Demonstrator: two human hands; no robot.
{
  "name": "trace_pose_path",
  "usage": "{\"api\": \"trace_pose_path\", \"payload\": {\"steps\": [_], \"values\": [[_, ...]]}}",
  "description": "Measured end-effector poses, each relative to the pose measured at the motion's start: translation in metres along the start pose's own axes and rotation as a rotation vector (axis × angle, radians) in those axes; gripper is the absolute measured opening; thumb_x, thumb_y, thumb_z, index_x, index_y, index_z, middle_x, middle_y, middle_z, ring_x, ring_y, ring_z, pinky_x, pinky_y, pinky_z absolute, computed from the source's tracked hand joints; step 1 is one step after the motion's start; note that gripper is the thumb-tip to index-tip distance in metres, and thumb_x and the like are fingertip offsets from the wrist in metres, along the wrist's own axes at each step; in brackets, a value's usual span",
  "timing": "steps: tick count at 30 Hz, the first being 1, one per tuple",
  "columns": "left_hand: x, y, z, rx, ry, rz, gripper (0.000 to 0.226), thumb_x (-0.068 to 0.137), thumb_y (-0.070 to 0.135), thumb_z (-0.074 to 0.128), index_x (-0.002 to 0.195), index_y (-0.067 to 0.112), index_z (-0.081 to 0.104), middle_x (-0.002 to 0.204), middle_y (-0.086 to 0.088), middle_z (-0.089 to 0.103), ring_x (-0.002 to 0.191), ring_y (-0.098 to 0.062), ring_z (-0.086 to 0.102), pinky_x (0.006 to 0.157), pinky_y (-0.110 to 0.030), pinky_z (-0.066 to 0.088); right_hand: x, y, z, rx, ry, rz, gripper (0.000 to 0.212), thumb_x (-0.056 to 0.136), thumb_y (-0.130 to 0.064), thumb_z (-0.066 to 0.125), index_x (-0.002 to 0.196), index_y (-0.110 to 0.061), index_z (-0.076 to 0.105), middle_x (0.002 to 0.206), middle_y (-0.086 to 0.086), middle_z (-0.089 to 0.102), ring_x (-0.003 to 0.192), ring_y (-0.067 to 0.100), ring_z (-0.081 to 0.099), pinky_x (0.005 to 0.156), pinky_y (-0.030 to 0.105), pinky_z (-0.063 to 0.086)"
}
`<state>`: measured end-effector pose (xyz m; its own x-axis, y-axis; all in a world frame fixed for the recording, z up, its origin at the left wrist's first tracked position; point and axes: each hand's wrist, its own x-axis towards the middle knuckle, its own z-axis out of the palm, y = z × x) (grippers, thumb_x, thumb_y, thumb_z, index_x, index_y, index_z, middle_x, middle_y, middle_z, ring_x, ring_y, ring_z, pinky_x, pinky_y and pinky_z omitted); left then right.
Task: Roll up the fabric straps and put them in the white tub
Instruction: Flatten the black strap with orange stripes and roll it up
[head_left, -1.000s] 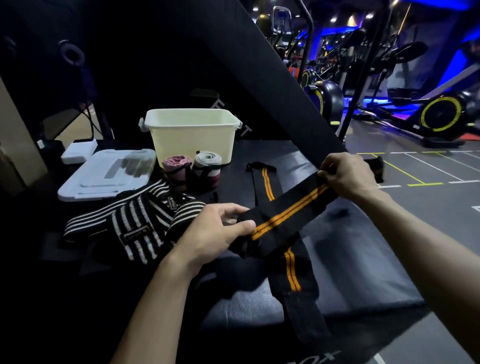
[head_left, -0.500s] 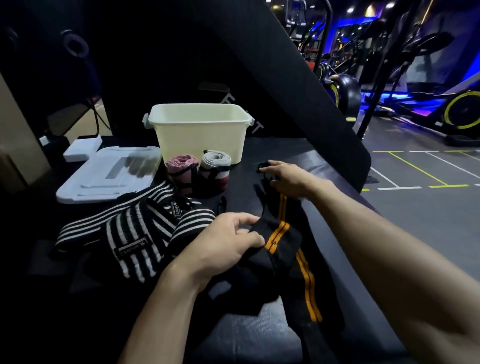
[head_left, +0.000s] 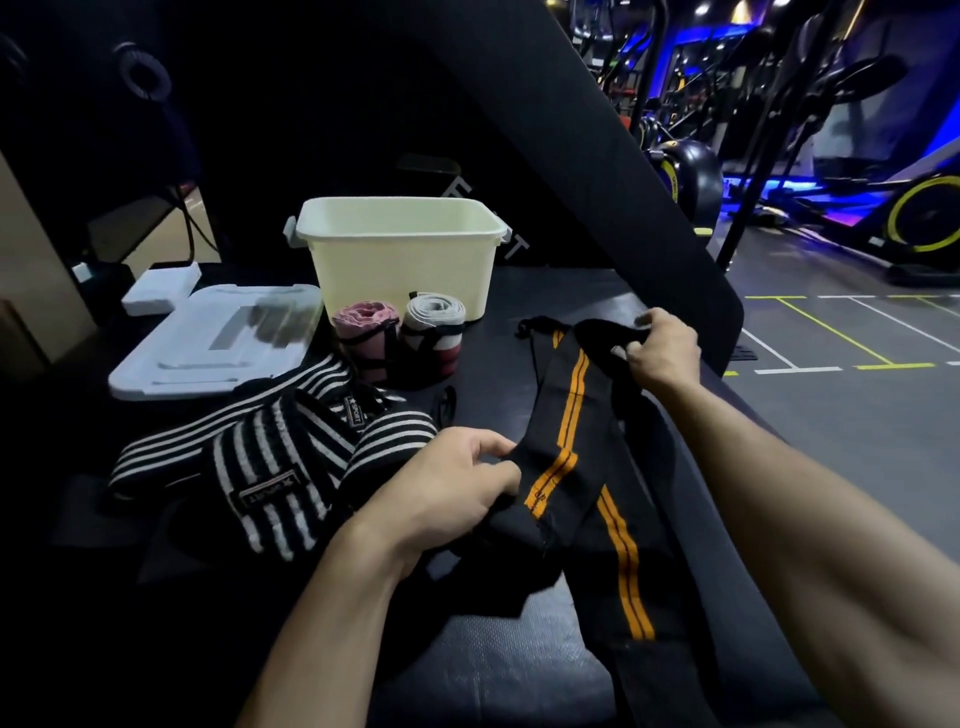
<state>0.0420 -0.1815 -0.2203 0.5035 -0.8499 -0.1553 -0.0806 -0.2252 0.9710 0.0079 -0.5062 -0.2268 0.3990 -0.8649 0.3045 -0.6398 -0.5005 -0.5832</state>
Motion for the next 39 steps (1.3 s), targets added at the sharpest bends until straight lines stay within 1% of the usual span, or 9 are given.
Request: {"api": "trace_pose_path", "payload": {"steps": [3,9,13,16,21,26,31,36,39], "values": [[0.000,0.000,-0.002,-0.014,0.012,0.016,0.018,0.088,0.011,0.063,0.096,0.017,0.078,0.094,-0.011,0.080,0.095,-0.033,0.075,0.095,-0.050,0.057,0.006,-0.006,0.000,0.262,0.097,0.088,0.024,0.089,-0.023,0.070,0.112,-0.016,0.067,0.109,0.011,0.071,0.095,0.027,0.071,0.085,0.036,0.058],[0.001,0.003,0.001,-0.056,-0.057,0.028,0.030,0.084,0.029,0.069,0.109,0.016,0.075,0.105,-0.017,0.077,0.108,-0.044,0.069,0.102,-0.065,0.048,0.024,-0.055,-0.001,0.283,0.163,-0.139,0.015,0.086,-0.020,0.073,0.101,-0.019,0.074,0.101,0.000,0.076,0.097,0.015,0.070,0.091,0.028,0.054],[0.002,0.003,0.005,-0.024,-0.111,0.010,0.036,0.082,0.035,0.070,0.113,0.018,0.073,0.093,-0.008,0.074,0.082,-0.024,0.060,0.071,-0.042,0.054,0.024,-0.076,0.016,0.246,0.040,-0.295,0.020,0.087,-0.010,0.067,0.103,-0.016,0.077,0.102,0.004,0.076,0.096,0.018,0.071,0.089,0.030,0.056],[0.003,0.003,0.008,0.003,-0.102,0.016,0.015,0.095,0.023,0.070,0.109,0.019,0.071,0.077,-0.005,0.057,0.072,-0.022,0.049,0.051,-0.020,0.043,0.021,-0.080,0.031,0.162,-0.179,-0.375,0.034,0.090,-0.004,0.057,0.118,-0.017,0.073,0.118,0.007,0.073,0.108,0.021,0.067,0.090,0.026,0.051],[-0.003,0.007,0.015,-0.015,-0.118,0.018,0.006,0.096,0.018,0.067,0.093,0.022,0.066,0.075,-0.010,0.050,0.070,-0.023,0.046,0.050,-0.020,0.044,0.014,-0.076,0.039,0.216,-0.461,-0.429,0.050,0.087,0.005,0.054,0.130,-0.018,0.065,0.158,0.009,0.038,0.145,0.021,0.040,0.116,0.027,0.033],[-0.004,0.006,0.023,0.002,-0.122,0.014,0.024,0.098,0.013,0.063,0.080,0.028,0.057,0.061,0.001,0.056,0.054,-0.014,0.054,0.049,-0.022,0.048,0.009,-0.073,0.023,0.225,-0.522,-0.461,0.058,0.085,0.010,0.054,0.133,-0.020,0.064,0.165,0.006,0.024,0.149,0.017,0.029,0.104,0.019,0.030],[-0.011,0.014,0.028,-0.041,-0.129,0.025,0.023,0.101,0.008,0.058,0.083,0.023,0.058,0.051,0.011,0.055,0.043,-0.001,0.052,0.043,-0.016,0.045,-0.002,-0.056,-0.001,0.312,-0.482,-0.390,0.036,0.089,0.008,0.054,0.103,-0.020,0.073,0.101,0.004,0.071,0.079,0.022,0.059,0.070,0.038,0.048],[-0.023,0.026,0.038,-0.153,-0.112,0.019,0.013,0.103,0.004,0.054,0.094,0.001,0.063,0.072,-0.008,0.069,0.047,-0.015,0.065,0.042,-0.026,0.051,-0.035,-0.028,-0.034,0.207,-0.421,-0.330,0.006,0.093,-0.015,0.068,0.092,-0.019,0.072,0.080,0.002,0.071,0.075,0.028,0.070,0.071,0.045,0.059],[-0.028,0.026,0.046,-0.208,-0.060,0.030,0.016,0.103,0.005,0.054,0.090,0.011,0.060,0.065,-0.006,0.070,0.047,-0.021,0.067,0.042,-0.027,0.052,-0.074,-0.016,-0.054,0.260,-0.359,-0.322,0.010,0.091,-0.026,0.074,0.087,-0.017,0.074,0.068,0.000,0.070,0.068,0.026,0.071,0.066,0.050,0.060]]}}
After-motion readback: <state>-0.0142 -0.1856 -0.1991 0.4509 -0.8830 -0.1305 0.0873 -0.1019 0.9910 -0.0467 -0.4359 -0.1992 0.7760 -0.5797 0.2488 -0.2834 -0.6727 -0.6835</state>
